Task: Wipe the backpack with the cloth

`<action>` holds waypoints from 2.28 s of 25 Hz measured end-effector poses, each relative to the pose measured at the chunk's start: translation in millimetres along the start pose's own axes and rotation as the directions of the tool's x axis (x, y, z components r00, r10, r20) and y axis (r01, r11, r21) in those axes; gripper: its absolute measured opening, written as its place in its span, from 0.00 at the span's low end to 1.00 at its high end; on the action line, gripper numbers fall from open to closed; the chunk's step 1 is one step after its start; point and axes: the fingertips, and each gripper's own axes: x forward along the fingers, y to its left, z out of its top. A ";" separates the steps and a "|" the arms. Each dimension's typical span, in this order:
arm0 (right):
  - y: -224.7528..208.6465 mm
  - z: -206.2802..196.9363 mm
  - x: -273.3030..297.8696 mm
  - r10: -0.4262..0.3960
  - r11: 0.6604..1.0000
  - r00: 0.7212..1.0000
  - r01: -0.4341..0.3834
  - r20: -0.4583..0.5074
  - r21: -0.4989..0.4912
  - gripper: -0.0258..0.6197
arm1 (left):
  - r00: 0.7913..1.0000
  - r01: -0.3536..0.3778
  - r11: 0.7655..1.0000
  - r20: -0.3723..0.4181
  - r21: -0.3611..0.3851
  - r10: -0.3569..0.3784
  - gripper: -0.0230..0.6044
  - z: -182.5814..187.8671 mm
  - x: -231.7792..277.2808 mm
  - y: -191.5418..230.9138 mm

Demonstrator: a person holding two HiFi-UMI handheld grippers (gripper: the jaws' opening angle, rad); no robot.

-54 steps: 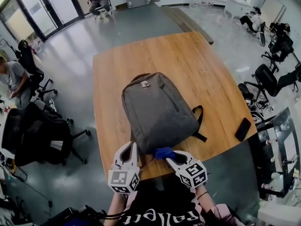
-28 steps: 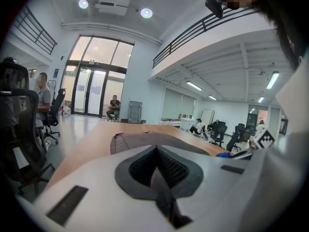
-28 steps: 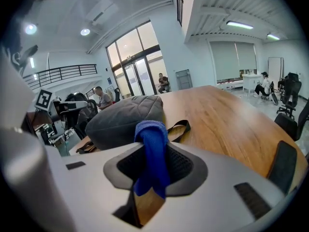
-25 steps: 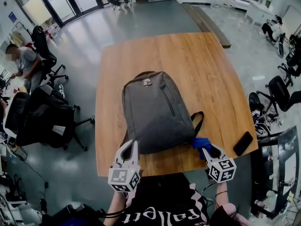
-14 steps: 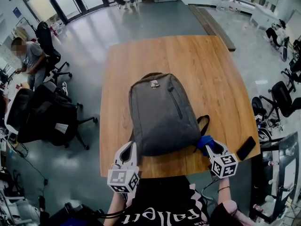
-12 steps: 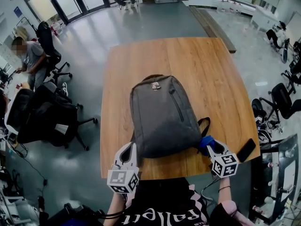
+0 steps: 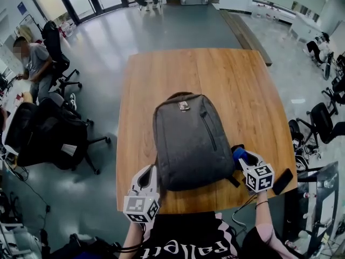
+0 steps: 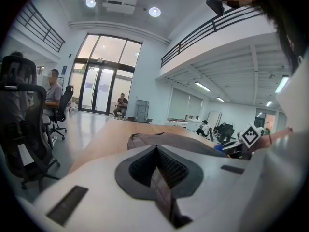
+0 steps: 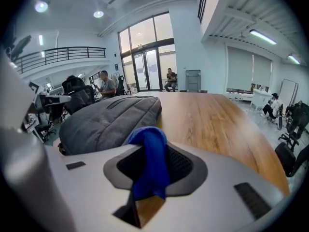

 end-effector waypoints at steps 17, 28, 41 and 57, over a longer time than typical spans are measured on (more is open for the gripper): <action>-32.8 95.6 123.2 0.083 0.991 0.995 -0.089 -0.062 -0.102 0.22 | 0.999 -0.033 0.999 -0.034 -0.036 0.032 0.03 -1.2 36.5 38.8; -46.3 165.0 204.0 0.108 0.983 0.991 -0.118 -0.082 -0.142 0.22 | 0.998 -0.005 0.999 -0.065 -0.050 0.002 0.03 -3.4 63.3 46.6; -60.7 228.6 263.5 0.016 0.976 0.989 -0.047 -0.146 -0.211 0.22 | 0.998 -0.031 0.995 -0.051 -0.090 0.027 0.03 -0.6 71.4 73.3; 33.4 252.7 317.8 0.045 0.909 0.968 -0.142 -0.247 -0.392 0.22 | 0.996 -0.084 0.987 -0.026 -0.137 0.081 0.03 -3.4 50.1 110.2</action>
